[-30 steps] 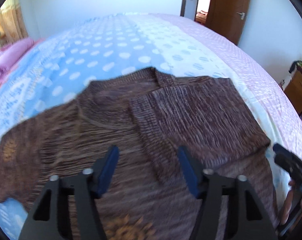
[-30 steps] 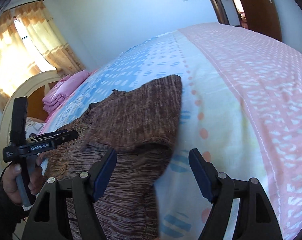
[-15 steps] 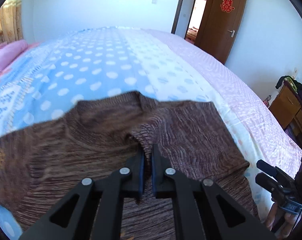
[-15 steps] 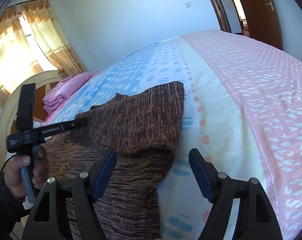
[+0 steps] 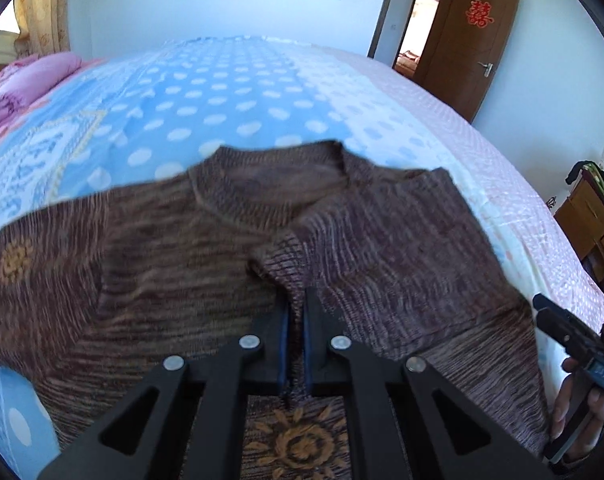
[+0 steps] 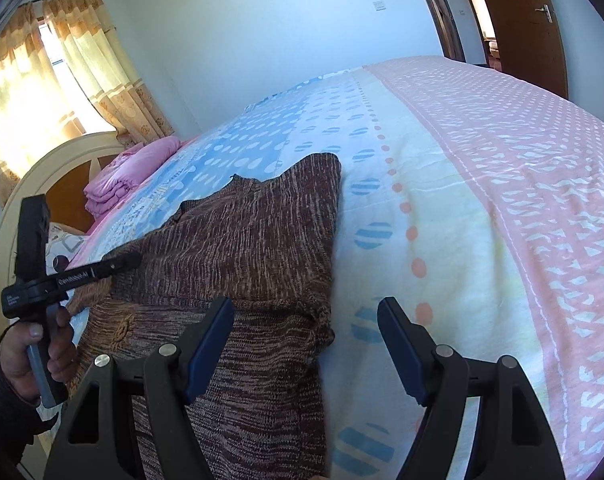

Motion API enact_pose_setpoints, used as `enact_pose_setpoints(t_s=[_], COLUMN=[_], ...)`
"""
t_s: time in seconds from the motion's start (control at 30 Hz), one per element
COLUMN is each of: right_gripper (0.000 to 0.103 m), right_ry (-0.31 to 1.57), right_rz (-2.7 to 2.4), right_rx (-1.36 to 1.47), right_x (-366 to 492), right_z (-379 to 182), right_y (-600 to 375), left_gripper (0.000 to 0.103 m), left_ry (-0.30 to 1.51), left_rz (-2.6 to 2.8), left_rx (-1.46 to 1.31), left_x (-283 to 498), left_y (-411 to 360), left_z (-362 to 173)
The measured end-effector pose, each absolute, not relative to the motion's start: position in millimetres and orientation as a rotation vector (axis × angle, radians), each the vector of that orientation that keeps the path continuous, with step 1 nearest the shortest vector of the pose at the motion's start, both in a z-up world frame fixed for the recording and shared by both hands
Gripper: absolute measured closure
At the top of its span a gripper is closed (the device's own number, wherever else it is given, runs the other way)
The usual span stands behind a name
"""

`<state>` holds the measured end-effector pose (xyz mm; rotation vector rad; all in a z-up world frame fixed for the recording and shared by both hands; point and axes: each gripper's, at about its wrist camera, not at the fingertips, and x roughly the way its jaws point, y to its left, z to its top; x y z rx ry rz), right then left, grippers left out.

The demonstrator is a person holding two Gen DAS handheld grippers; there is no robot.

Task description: Fold small clothes

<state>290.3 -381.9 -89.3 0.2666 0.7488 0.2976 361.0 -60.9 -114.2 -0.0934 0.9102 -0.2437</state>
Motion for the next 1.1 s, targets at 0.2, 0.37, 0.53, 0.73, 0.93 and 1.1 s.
enact_pose_setpoints(t_s=[0.2, 0.37, 0.53, 0.73, 0.93, 1.1], right_gripper=[0.028, 0.028, 0.028, 0.028, 0.028, 0.028], right_ry=[0.734, 0.859, 0.856, 0.85, 0.847, 0.845], right_rz=[0.415, 0.428, 0.449, 0.447, 0.443, 0.441], right_rx=[0.158, 0.187, 0.228, 0.23, 0.222, 0.221], right_x=[303.9, 336.8, 335.3, 332.3, 330.0, 329.8], right_z=[-67.7, -98.6, -105.5, -108.5, -106.8, -107.3], right_y=[-347.3, -336.0, -343.5, -343.0, -342.7, -342.2], left_gripper=[0.052, 0.052, 0.052, 0.089, 0.047, 0.049], left_ry=[0.886, 0.901, 0.999, 0.865, 0.779, 0.824], left_rz=[-0.091, -0.247, -0.395, -0.325, -0.169, -0.07], left_rx=[-0.013, -0.178, -0.322, -0.295, -0.092, 0.031], left_x=[362.7, 371.6, 404.8, 402.9, 387.5, 381.7], left_y=[-56.2, -38.0, -38.9, -45.6, -52.6, -49.3], left_z=[-124.3, -116.2, -128.8, -104.5, -89.3, -102.5])
